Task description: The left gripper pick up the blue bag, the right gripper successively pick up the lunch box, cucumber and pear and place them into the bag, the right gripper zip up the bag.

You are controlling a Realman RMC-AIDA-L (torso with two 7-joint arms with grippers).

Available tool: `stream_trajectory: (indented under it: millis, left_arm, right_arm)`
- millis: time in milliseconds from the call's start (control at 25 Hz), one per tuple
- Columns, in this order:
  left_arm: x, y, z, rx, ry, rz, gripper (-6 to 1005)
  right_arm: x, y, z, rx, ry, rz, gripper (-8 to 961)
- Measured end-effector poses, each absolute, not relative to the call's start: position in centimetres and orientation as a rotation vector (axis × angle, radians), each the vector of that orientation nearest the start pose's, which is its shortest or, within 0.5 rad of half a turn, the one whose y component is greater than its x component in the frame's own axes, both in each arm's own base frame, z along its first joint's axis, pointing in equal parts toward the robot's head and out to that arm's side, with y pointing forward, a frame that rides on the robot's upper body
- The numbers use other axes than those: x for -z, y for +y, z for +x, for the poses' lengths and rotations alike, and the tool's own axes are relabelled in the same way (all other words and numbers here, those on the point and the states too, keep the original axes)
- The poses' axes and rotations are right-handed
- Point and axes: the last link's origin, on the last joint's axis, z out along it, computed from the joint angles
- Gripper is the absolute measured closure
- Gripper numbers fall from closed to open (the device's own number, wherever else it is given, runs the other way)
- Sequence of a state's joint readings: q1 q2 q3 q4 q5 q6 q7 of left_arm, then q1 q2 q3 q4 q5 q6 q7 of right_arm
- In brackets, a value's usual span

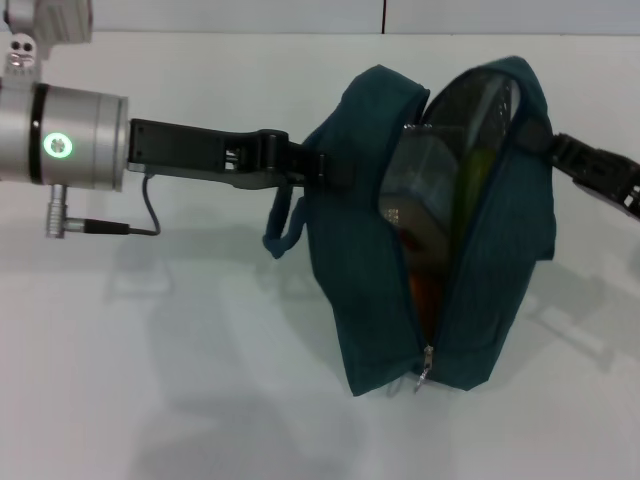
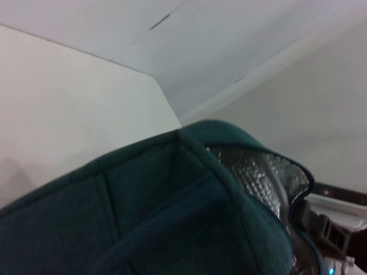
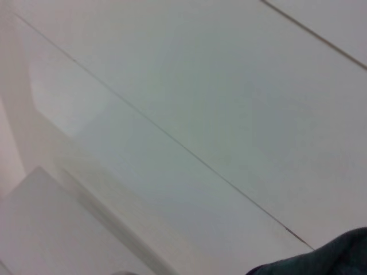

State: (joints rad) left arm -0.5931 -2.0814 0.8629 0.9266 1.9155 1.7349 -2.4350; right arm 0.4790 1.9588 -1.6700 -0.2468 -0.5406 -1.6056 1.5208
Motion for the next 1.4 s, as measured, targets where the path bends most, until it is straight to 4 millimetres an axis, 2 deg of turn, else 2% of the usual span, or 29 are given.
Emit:
stream_trajectory:
  millis: [320, 600, 840, 920, 1160, 1240, 1360, 1400]
  left_arm:
    - [-1.2, 34.5, -19.5, 0.773, -1.689, -2.648, 958]
    - [-1.1, 34.4, -19.7, 0.763, -1.694, -2.647, 958]
    - [-1.1, 34.2, -20.0, 0.749, -1.699, -2.651, 958]
    - [-1.1, 34.1, -20.0, 0.746, -1.699, -2.654, 958]
    - [-1.2, 34.0, -20.1, 0.737, -1.697, -2.66, 957]
    - [-1.2, 34.0, -20.2, 0.737, -1.701, -2.659, 957]
    - [-1.2, 34.0, -20.1, 0.743, -1.701, -2.659, 957]
    - [-1.1, 34.0, -20.1, 0.746, -1.703, -2.659, 957]
  right_arm:
    - [0.9, 30.8, 25.3, -1.547, 1.317, -2.278, 836]
    - [0.6, 30.6, 25.2, -1.551, 1.267, -2.31, 877]
    - [0.1, 30.0, 25.6, -1.547, 1.223, -2.326, 764]
    - [-0.3, 29.7, 26.0, -1.551, 1.197, -2.328, 541]
    - [-2.1, 28.3, 27.0, -1.604, 1.052, -2.289, 433]
    - [-2.7, 27.2, 27.4, -1.614, 0.936, -2.292, 397]
    - [-2.8, 25.1, 27.8, -1.589, 0.771, -2.352, 343]
    - [-2.6, 24.2, 28.0, -1.573, 0.712, -2.38, 299]
